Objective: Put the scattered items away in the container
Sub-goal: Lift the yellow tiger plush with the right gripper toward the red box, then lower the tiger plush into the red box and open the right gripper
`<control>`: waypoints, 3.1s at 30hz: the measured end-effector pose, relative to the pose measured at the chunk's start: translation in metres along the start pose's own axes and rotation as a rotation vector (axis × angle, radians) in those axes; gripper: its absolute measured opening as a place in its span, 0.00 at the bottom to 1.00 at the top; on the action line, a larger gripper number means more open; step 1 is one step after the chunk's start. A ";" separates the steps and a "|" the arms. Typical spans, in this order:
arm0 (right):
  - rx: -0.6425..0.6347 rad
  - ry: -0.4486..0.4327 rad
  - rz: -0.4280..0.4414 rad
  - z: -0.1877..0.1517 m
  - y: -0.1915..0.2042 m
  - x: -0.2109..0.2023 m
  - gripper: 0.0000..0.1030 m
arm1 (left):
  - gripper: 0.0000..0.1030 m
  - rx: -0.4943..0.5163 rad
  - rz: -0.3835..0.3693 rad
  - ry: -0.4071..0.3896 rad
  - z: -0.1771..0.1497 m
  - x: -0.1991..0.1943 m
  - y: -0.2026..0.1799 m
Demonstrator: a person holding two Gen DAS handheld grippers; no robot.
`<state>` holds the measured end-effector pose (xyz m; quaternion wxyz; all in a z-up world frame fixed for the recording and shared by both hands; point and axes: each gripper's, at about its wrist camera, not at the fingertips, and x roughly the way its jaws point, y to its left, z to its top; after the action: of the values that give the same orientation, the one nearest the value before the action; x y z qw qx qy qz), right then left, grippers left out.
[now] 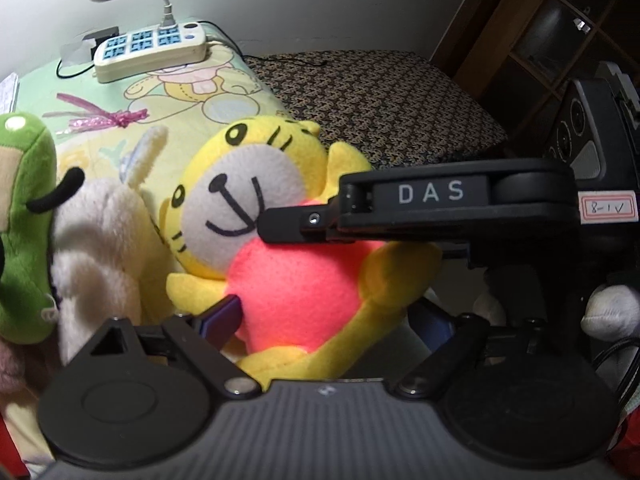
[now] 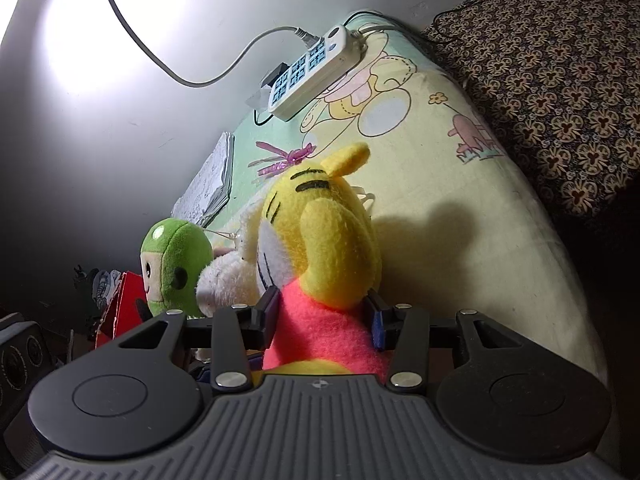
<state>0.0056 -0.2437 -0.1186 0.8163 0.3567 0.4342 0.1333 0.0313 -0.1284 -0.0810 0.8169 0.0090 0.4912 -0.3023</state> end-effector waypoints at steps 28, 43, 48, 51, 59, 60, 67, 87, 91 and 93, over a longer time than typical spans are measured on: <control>-0.067 -0.222 0.104 -0.096 0.152 -0.037 0.45 | 0.88 0.090 -0.023 -0.297 -0.088 -0.199 0.064; -0.239 -0.201 0.039 -0.116 0.280 0.066 0.44 | 0.88 0.016 0.104 -0.357 -0.121 -0.257 0.195; -0.337 -0.178 -0.109 -0.126 0.302 0.099 0.44 | 0.91 -0.021 0.105 -0.326 -0.137 -0.260 0.232; -0.409 -0.171 -0.159 -0.129 0.313 0.112 0.44 | 0.92 -0.036 0.100 -0.317 -0.132 -0.254 0.244; -0.419 -0.066 -0.267 -0.135 0.312 0.151 0.42 | 0.92 -0.059 0.086 -0.251 -0.132 -0.233 0.266; -0.428 -0.070 -0.281 -0.136 0.313 0.154 0.42 | 0.92 -0.063 0.082 -0.248 -0.130 -0.230 0.269; -0.478 -0.067 -0.305 -0.133 0.313 0.168 0.40 | 0.95 -0.077 0.095 -0.220 -0.128 -0.222 0.268; -0.365 -0.170 -0.150 -0.134 0.292 0.130 0.44 | 1.00 -0.136 0.036 -0.148 -0.128 -0.209 0.272; -0.339 -0.160 -0.148 -0.134 0.284 0.133 0.34 | 1.00 -0.130 0.049 -0.127 -0.126 -0.206 0.270; -0.311 -0.156 -0.133 -0.134 0.280 0.132 0.32 | 1.00 -0.132 0.054 -0.122 -0.126 -0.206 0.270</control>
<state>0.0016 0.0869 -0.0537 0.8999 0.2059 0.3664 0.1166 -0.0020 0.2309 -0.0560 0.8520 -0.0500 0.4591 -0.2469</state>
